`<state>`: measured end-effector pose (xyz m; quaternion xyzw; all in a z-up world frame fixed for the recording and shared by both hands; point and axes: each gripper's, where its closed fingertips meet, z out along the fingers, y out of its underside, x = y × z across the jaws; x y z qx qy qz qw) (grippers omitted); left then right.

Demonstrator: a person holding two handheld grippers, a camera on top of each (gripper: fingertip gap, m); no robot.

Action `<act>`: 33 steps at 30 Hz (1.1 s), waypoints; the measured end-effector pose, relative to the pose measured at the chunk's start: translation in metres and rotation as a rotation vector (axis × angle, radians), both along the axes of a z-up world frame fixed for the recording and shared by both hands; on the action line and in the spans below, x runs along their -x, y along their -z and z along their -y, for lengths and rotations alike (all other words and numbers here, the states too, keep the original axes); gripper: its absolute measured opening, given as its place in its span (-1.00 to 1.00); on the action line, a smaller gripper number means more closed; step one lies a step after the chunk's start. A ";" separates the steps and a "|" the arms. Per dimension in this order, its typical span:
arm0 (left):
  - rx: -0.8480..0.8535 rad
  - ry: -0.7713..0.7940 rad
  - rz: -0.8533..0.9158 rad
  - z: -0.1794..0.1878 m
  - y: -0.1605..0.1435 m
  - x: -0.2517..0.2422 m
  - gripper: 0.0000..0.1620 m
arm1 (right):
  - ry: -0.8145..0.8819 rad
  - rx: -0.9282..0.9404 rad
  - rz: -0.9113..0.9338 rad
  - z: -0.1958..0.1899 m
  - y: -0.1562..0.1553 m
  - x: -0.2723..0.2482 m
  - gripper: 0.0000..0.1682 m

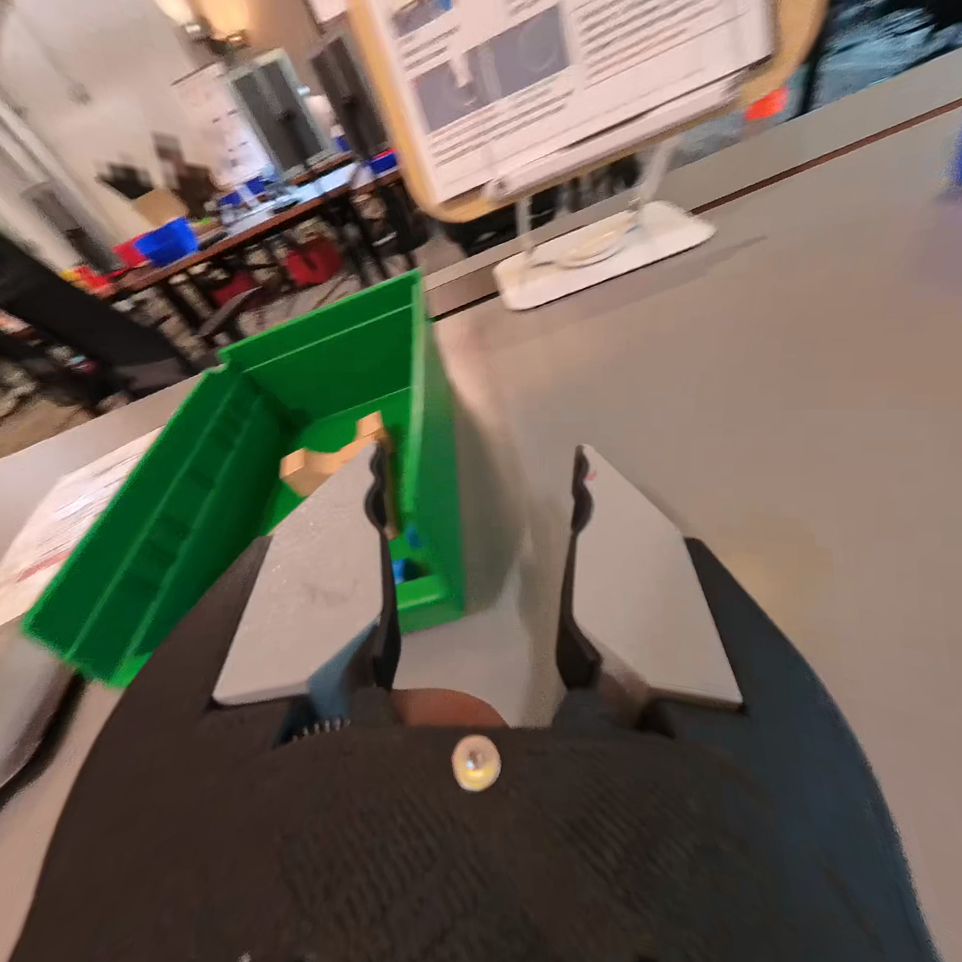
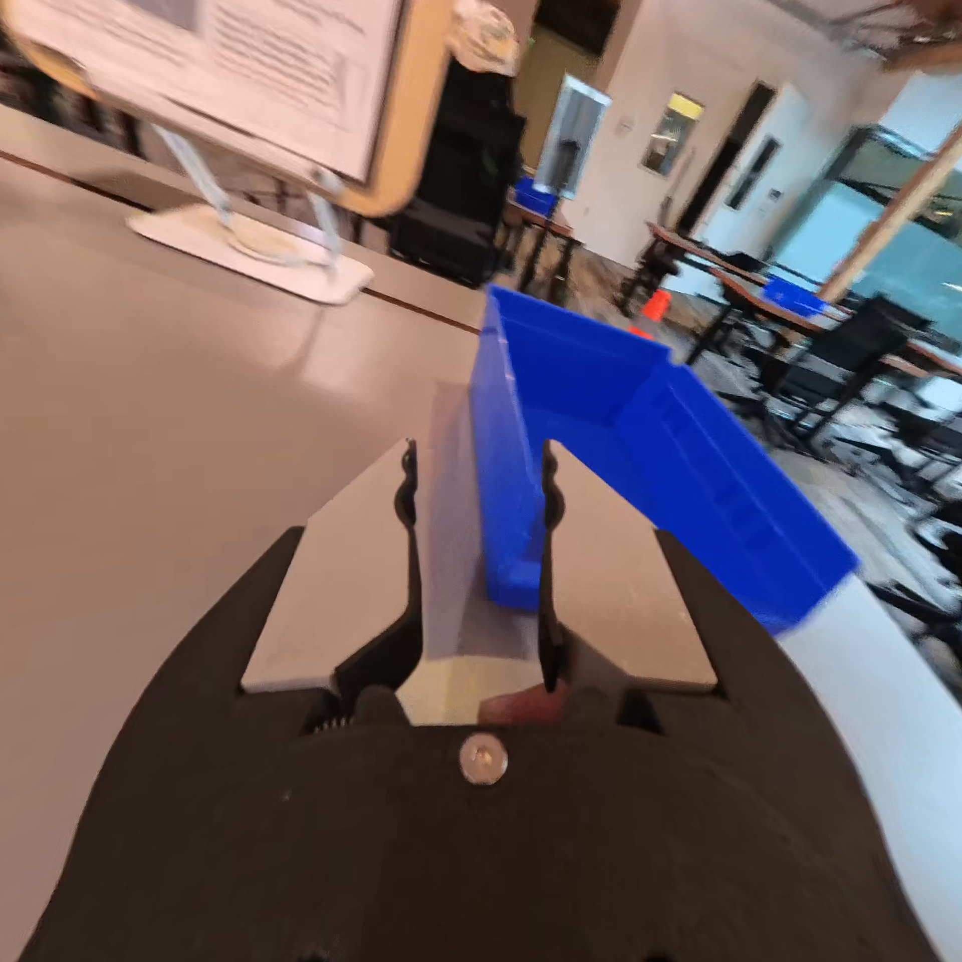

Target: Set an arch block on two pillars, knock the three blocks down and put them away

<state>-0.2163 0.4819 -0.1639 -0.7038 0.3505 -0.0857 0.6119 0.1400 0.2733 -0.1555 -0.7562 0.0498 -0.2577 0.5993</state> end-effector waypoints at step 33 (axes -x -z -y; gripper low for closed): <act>0.067 0.312 -0.072 -0.026 0.054 -0.186 -0.37 | -0.590 0.148 -0.278 -0.203 0.064 0.103 -0.20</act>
